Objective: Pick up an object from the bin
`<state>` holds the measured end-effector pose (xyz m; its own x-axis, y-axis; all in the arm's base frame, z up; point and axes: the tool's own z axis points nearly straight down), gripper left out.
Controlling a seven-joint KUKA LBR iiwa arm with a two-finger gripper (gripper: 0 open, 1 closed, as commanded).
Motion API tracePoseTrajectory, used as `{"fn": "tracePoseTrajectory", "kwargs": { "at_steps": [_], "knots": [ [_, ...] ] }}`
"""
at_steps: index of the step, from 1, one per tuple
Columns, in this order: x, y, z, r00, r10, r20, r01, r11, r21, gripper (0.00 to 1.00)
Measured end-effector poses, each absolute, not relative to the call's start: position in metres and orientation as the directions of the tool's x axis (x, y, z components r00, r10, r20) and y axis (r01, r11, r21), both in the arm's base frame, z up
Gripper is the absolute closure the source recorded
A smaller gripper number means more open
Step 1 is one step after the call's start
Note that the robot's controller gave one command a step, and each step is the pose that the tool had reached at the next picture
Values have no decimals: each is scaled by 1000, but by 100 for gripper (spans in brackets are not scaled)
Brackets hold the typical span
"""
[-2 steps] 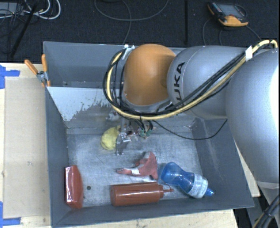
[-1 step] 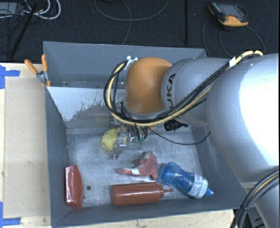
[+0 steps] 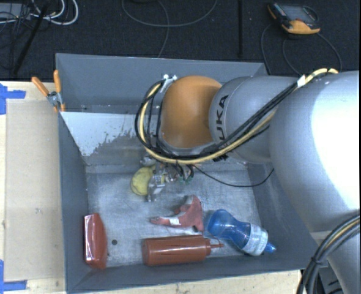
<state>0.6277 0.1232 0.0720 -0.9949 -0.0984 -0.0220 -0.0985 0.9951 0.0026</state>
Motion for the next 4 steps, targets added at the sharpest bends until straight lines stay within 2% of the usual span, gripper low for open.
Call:
{"fn": "tracePoseTrajectory", "kwargs": {
  "at_steps": [1,2,3,4],
  "knots": [
    [624,122,73,-991,-135,-12,-135,991,2,100],
    [627,123,77,-995,-103,1,-103,995,1,100],
    [624,122,100,-991,-134,-1,-134,991,0,100],
    [627,122,110,-995,-103,-1,-103,995,1,100]
  ]
}}
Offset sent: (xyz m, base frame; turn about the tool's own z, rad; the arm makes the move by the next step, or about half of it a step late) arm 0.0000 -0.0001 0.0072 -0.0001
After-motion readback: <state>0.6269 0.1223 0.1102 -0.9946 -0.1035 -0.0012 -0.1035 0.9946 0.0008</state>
